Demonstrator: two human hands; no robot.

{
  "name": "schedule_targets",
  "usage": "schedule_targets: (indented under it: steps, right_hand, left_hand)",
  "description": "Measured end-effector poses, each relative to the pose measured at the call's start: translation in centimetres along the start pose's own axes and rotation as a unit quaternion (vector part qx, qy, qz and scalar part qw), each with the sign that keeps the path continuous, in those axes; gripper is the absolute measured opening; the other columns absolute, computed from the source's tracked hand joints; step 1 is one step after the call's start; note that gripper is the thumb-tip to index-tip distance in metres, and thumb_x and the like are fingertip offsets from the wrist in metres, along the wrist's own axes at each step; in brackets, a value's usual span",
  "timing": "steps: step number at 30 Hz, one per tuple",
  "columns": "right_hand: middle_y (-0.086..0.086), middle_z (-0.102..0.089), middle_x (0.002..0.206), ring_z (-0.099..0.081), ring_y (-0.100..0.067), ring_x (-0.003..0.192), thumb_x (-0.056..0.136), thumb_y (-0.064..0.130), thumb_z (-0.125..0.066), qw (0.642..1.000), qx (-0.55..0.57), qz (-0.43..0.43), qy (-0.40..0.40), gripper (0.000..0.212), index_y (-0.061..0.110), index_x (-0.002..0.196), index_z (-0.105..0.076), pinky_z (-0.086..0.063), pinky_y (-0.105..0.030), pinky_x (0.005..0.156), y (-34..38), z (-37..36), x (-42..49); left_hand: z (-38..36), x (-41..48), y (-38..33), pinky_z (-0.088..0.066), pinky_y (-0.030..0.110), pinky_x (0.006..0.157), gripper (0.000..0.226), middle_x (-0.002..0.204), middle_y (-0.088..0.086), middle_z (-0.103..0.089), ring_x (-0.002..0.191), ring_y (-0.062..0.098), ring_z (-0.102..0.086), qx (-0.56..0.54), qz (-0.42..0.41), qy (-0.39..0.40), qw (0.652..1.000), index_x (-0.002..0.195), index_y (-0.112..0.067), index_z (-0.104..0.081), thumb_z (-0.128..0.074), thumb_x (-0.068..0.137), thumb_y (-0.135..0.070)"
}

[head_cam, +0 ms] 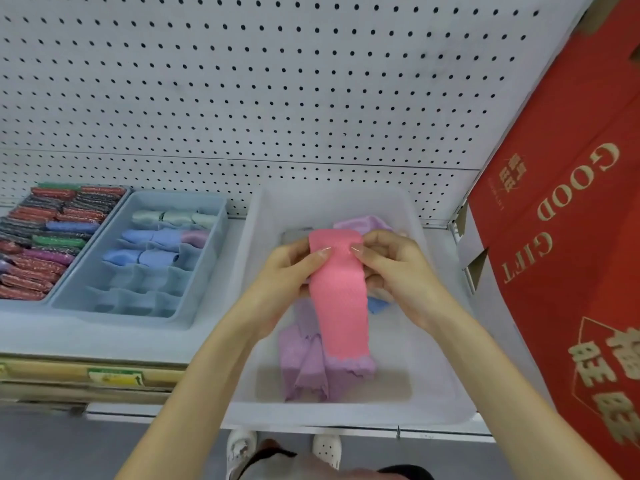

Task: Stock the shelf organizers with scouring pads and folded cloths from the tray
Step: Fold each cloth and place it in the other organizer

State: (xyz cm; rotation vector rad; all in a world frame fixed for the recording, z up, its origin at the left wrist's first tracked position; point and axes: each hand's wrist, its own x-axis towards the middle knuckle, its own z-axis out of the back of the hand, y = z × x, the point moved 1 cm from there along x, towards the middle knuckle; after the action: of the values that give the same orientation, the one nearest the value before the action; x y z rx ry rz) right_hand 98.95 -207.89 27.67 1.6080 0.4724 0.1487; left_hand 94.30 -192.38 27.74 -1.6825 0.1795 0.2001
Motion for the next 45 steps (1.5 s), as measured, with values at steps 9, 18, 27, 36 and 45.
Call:
schedule_targets:
  steps: [9, 18, 27, 36, 45]
  right_hand:
    - [-0.025, -0.063, 0.096, -0.059, -0.029, 0.082, 0.085, 0.001, -0.060, 0.997, 0.034, 0.054, 0.051, 0.028, 0.005, 0.112, -0.064, -0.054, -0.031, 0.065, 3.0, 0.2, -0.5]
    - [-0.018, -0.066, 0.083, -0.059, -0.021, 0.078, 0.080, -0.005, -0.055, 0.963, -0.141, 0.222, 0.053, 0.023, 0.009, 0.075, -0.073, -0.052, -0.052, 0.072, 7.1, 1.6, -1.4]
    - [0.008, -0.066, 0.077, -0.059, -0.010, 0.076, 0.079, 0.007, -0.064, 0.966, -0.046, 0.250, 0.043, 0.011, 0.017, 0.074, -0.067, -0.048, -0.023, 0.071, 6.9, 0.0, -1.5]
    - [0.007, -0.057, 0.077, -0.053, -0.007, 0.070, 0.076, -0.002, -0.071, 0.971, 0.082, 0.225, 0.002, 0.026, 0.016, 0.074, -0.052, -0.043, -0.017, 0.061, 5.8, -2.0, -1.1]
    - [0.004, -0.058, 0.078, -0.053, -0.005, 0.069, 0.086, -0.003, -0.061, 0.963, 0.153, 0.197, -0.102, 0.021, 0.016, 0.082, -0.052, -0.042, -0.017, 0.062, 3.8, -3.1, -0.7]
  left_hand:
    - [0.1, -0.3, -3.5, -0.053, 0.024, 0.058, 0.015, 0.074, -0.001, -0.070, 0.065, 0.010, -0.062, 0.035, -0.115, -0.009, 0.993, 0.099, -0.012, -0.069, -0.058, 0.090, -0.008]
    - [0.1, -1.5, -6.5, -0.028, 0.031, 0.062, 0.029, 0.074, 0.010, -0.056, 0.068, 0.019, -0.050, -0.102, -0.173, 0.088, 0.976, 0.067, -0.014, -0.070, -0.044, 0.073, -0.003]
    - [-0.8, -2.5, -6.6, -0.051, 0.025, 0.071, 0.013, 0.092, -0.004, -0.059, 0.085, 0.008, -0.057, 0.145, -0.310, -0.017, 0.940, 0.091, -0.021, -0.062, -0.062, 0.080, -0.013]
    - [-0.3, -2.2, -4.0, -0.049, 0.025, 0.065, 0.026, 0.083, -0.005, -0.062, 0.074, 0.006, -0.060, -0.026, -0.254, -0.112, 0.960, 0.087, -0.014, -0.048, -0.073, 0.078, -0.014]
    - [-1.2, -1.3, -3.0, -0.033, 0.026, 0.056, 0.034, 0.056, -0.010, -0.040, 0.057, 0.009, -0.034, 0.033, -0.258, -0.124, 0.958, 0.061, -0.013, -0.044, -0.060, 0.090, -0.016]
